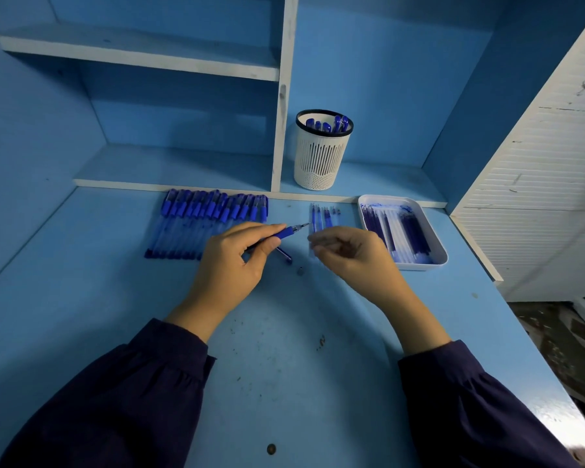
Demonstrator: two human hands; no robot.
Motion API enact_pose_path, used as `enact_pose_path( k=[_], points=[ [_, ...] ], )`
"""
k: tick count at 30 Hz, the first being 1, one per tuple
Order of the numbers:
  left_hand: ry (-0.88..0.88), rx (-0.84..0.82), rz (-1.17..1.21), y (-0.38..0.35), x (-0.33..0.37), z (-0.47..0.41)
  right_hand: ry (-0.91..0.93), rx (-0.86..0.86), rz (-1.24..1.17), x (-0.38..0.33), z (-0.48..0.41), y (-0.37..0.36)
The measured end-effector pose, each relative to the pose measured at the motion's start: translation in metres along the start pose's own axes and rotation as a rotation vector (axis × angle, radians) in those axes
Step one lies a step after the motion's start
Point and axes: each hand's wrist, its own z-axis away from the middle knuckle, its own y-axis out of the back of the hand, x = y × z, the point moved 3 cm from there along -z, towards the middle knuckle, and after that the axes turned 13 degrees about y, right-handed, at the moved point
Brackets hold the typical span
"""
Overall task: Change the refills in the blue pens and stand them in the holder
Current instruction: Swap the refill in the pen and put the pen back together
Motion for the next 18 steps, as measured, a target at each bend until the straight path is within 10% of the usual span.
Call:
enact_pose_path(
  k=[9,18],
  points=[
    [0.08,-0.028,-0.019,-0.004,-0.007,-0.001,0.114,-0.198,0.305,0.005,0.003,-0.013],
    [0.074,-0.067,-0.014,-0.004,-0.005,0.001,0.002,0.231,-0.213,-0.006,-0.002,0.001]
  ],
)
